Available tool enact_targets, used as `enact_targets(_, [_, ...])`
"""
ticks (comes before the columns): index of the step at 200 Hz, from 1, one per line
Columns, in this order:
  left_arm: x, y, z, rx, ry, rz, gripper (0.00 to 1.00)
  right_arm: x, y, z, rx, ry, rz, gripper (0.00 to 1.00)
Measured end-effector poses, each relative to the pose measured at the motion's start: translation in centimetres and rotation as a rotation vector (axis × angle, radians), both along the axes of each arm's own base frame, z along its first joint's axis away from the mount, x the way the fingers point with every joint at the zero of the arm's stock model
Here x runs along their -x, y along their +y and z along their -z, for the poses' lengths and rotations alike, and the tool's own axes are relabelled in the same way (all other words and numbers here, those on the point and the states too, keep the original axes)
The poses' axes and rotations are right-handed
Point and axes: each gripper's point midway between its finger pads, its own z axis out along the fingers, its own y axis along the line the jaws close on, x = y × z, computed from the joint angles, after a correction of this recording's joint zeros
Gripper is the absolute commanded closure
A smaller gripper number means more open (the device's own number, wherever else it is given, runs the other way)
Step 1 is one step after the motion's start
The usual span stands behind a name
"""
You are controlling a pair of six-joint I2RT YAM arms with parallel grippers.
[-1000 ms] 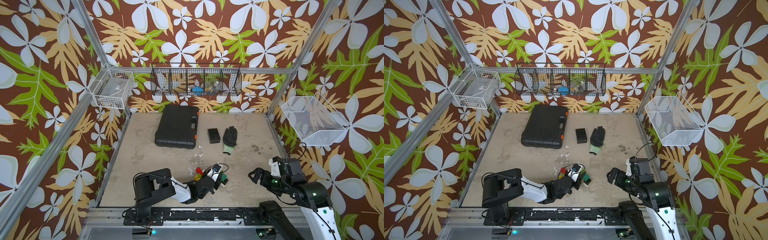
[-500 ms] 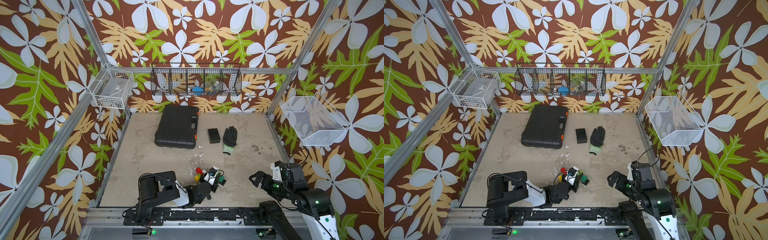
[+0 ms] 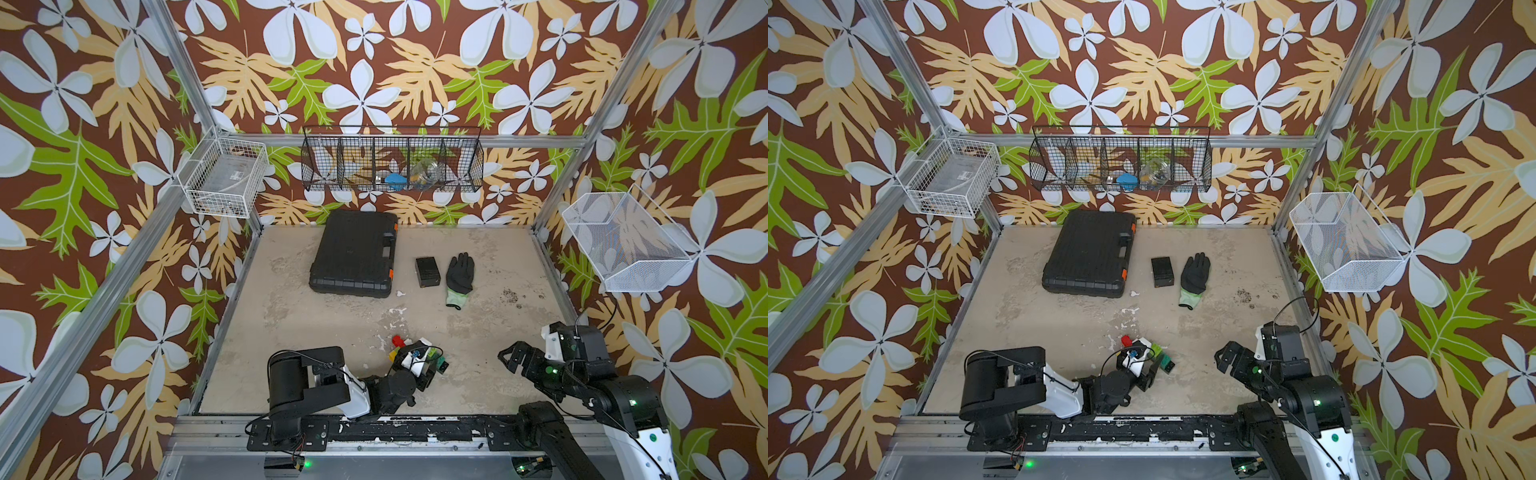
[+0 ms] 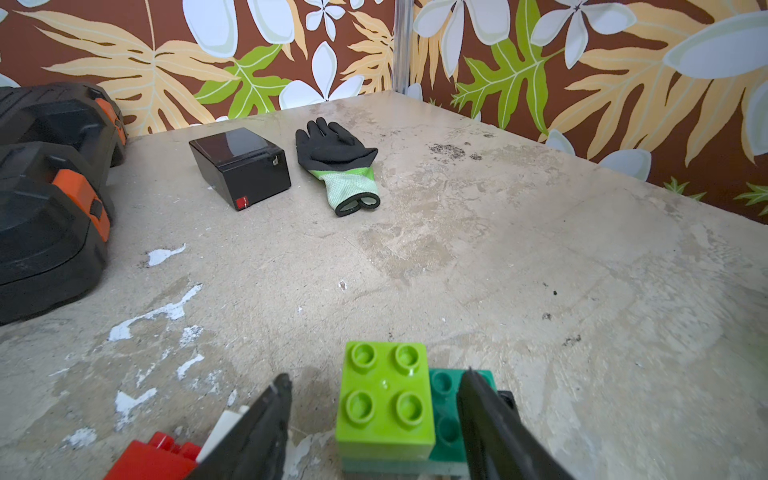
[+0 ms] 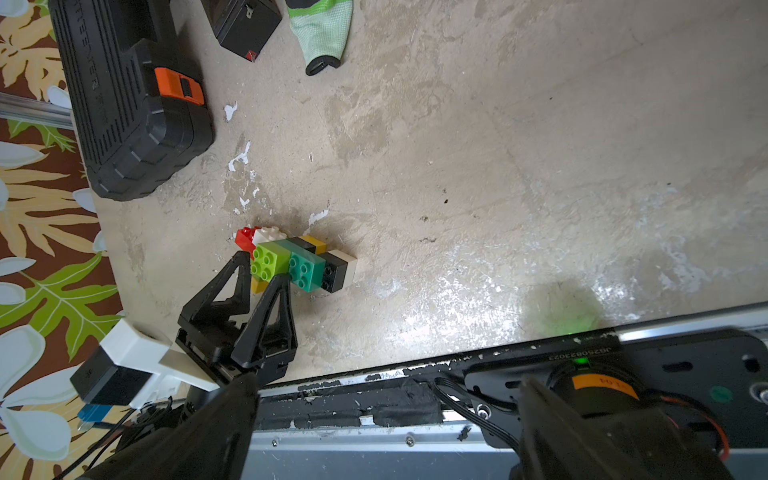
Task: Assemble a giraffe with lego
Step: Place the lego brick at the center of the board, then pick up the lego brick from the center of the board.
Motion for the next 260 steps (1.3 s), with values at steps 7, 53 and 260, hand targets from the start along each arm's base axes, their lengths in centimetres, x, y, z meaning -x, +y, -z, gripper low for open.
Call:
enact_targets(7, [0.2,0.1,-0.4,0.006,-0.005,0.004,0.19,-0.1,0.0,0.0,0.000,0.001,0.000,0.00])
enact_targets(53, [2.6,2.1,-7.1,0.147,-0.005,0.049,0.14,-1.1,0.1,-0.5,0.002,-0.009,-0.005,0.00])
enact_targets(260, [-0.1,9.2,1.2,-0.452,0.609,0.137,0.19,-8.9,2.9,-1.0,0.079,-0.202,-0.332,0.00])
